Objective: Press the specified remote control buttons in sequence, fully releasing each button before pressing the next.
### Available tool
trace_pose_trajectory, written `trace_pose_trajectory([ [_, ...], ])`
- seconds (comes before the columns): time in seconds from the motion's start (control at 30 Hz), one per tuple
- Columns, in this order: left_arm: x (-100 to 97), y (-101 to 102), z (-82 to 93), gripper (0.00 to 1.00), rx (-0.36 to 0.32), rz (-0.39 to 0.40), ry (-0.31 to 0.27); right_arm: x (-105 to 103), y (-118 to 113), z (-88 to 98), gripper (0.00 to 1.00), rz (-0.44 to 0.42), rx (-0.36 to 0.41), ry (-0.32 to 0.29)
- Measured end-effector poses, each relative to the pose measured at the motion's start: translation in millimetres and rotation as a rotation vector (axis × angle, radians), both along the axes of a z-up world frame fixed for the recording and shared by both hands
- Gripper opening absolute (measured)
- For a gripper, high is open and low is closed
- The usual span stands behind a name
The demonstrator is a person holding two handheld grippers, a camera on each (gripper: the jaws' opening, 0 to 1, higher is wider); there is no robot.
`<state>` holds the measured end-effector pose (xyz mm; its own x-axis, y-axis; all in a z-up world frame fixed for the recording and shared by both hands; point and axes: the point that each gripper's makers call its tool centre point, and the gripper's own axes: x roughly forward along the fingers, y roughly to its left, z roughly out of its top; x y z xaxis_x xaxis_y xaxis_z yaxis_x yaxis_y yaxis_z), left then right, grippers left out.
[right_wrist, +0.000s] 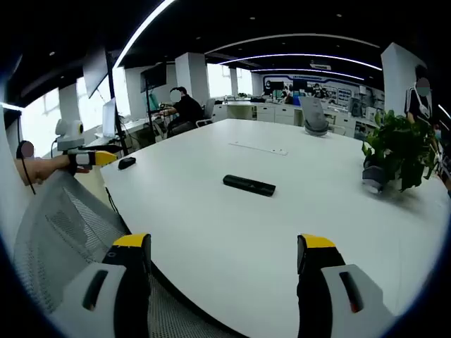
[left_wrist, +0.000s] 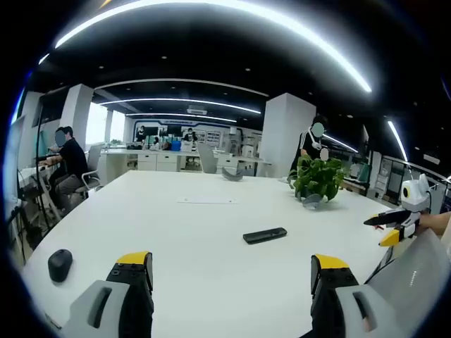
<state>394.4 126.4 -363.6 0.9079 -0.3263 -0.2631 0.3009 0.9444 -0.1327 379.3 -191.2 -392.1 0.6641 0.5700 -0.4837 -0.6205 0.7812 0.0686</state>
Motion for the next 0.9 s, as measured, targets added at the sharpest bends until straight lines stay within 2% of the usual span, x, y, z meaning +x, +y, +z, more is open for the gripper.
trace_pose_trajectory([
  [0.3, -0.7, 2.1, 4.4, 0.97, -0.01, 0.016, -0.018, -1.8, 1.0, -1.4, 0.89, 0.008, -0.014, 0.004],
  [0.53, -1.3, 0.4, 2.9, 0.97, -0.006, 0.006, -0.01, -0.8, -0.2, 0.8, 0.89, -0.003, -0.005, -0.004],
  [0.67, -1.4, 0.6, 2.1, 0.97, -0.009, 0.005, -0.005, -2.1, -3.1, -9.0, 0.9, -0.013, -0.021, 0.043],
  [0.9, -0.9, 4.6, 4.7, 0.97, -0.02, 0.02, -0.021, -1.8, -4.7, -6.7, 0.89, -0.027, -0.015, 0.036],
])
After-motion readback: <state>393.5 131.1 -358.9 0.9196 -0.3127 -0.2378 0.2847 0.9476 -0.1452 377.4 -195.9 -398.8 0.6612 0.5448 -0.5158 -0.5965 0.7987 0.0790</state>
